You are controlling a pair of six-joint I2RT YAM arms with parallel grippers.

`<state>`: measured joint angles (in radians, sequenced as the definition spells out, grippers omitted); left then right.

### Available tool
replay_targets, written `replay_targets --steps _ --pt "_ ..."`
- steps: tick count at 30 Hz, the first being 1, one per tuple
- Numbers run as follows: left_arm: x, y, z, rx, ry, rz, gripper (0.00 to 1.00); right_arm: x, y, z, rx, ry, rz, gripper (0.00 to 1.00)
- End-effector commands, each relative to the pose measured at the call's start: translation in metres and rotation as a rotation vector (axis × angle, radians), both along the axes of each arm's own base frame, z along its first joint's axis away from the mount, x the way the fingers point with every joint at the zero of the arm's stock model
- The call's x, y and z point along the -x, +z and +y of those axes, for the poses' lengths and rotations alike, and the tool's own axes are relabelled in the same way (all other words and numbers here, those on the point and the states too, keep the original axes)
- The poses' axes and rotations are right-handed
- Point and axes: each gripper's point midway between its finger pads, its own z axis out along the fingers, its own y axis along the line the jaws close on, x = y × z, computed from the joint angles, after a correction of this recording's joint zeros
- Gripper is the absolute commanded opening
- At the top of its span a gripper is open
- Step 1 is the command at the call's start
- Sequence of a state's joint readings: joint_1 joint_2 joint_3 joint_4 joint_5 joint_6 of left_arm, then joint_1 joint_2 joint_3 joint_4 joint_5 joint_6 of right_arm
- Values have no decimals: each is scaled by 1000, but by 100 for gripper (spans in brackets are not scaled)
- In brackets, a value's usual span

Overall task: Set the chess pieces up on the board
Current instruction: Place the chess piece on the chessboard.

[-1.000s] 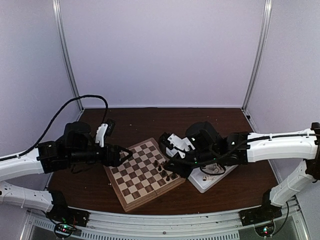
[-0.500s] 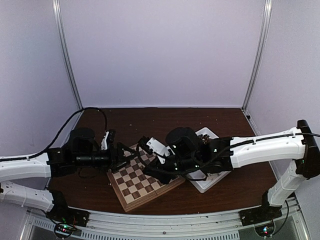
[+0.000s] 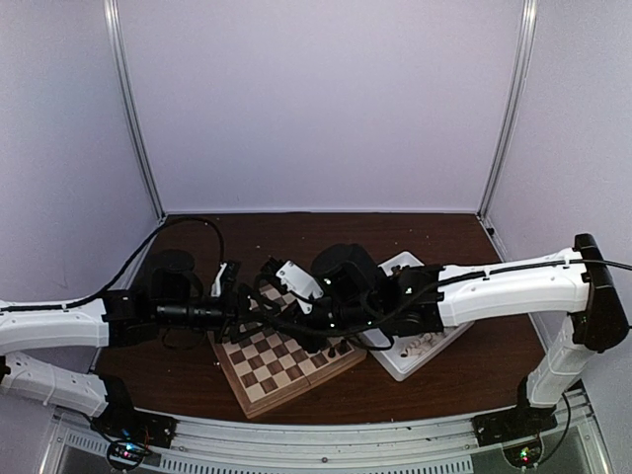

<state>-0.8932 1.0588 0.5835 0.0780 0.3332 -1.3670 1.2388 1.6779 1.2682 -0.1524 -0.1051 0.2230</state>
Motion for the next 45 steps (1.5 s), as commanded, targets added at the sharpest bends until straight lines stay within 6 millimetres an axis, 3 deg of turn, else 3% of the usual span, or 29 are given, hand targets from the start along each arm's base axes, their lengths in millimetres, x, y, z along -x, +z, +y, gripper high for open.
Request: replay_targets --steps 1,5,11,18,22,25,28,33,38,45 --pt "-2 25 -9 78 -31 -39 51 -5 8 4 -5 -14 -37 11" --pt "-4 21 -7 80 -12 -35 30 -7 7 4 -2 -19 -41 12" --pt "-4 20 -6 92 -5 -22 23 -8 5 4 5 -25 -44 12" --pt "-10 19 -1 163 54 20 0 -10 6 5 -4 -29 -50 13" --pt "-13 22 1 171 66 15 0 -11 8 6 -23 -36 -51 16" --pt "-13 25 2 187 76 26 0 -12 12 4 -53 -55 -54 32" --pt "-20 29 5 239 134 60 0 -13 27 0 -155 -83 -71 38" --pt "-33 55 4 377 197 87 0 -17 44 -9 -268 -126 -94 40" --pt "-43 74 -4 481 208 124 0 -21 54 -13 -369 -171 -103 54" --pt "-45 86 -19 502 154 138 0 -34 75 -17 -432 -251 -137 51"
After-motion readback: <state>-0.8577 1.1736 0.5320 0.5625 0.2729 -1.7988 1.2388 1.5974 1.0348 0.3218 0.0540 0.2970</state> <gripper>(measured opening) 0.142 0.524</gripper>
